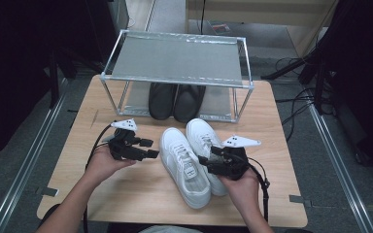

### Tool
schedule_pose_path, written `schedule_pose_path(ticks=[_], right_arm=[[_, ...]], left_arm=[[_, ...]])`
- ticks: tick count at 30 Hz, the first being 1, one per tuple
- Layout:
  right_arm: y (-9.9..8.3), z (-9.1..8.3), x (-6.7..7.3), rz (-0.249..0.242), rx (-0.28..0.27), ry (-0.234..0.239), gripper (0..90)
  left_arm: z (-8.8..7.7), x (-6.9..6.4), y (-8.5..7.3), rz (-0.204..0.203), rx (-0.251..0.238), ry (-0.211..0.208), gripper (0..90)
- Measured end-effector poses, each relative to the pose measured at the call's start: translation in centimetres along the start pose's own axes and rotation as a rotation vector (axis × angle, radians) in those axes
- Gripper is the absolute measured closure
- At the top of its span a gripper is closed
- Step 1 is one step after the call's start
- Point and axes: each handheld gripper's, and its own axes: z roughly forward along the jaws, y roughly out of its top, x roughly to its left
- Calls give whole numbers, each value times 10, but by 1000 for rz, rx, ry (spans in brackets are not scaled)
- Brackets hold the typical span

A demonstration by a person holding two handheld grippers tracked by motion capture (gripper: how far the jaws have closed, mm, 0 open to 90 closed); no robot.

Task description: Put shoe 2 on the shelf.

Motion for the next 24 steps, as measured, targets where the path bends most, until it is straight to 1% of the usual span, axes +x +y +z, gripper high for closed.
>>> schedule_pose_path(ticks=[1,3,6,8,9,10,11,13,14,17,22,24], right_arm=[[0,1,2,-9,-4,-3,377],[0,4,5,-5,-3,7,356],[-2,8,10,-25,12,-22,347],[-3,8,11,-18,17,-27,351],[-4,8,11,-8,21,-23,367],[-5,10,11,-2,38,-12,385],[-6,12,12,-6,56,-9,396],[-7,15,16,-49,67,-39,407],[-8,16,18,-61,70,-51,409],[-9,18,19,-71,76,-65,425],[-8,18,20,-66,76,-68,420],[-3,17,20,-37,84,-61,405]], left_arm=[[0,0,0,1,-5,0,396],[1,-1,2,8,7,3,396],[2,0,4,11,5,3,397],[2,0,5,8,5,4,398],[2,1,6,10,4,3,398],[2,1,6,4,1,3,399],[3,2,6,-1,0,0,399],[3,1,7,-3,-1,-3,399],[3,1,7,1,-3,-5,399],[4,0,8,4,1,-4,399],[4,1,9,1,-10,-4,399],[2,2,8,-3,-15,-4,400]])
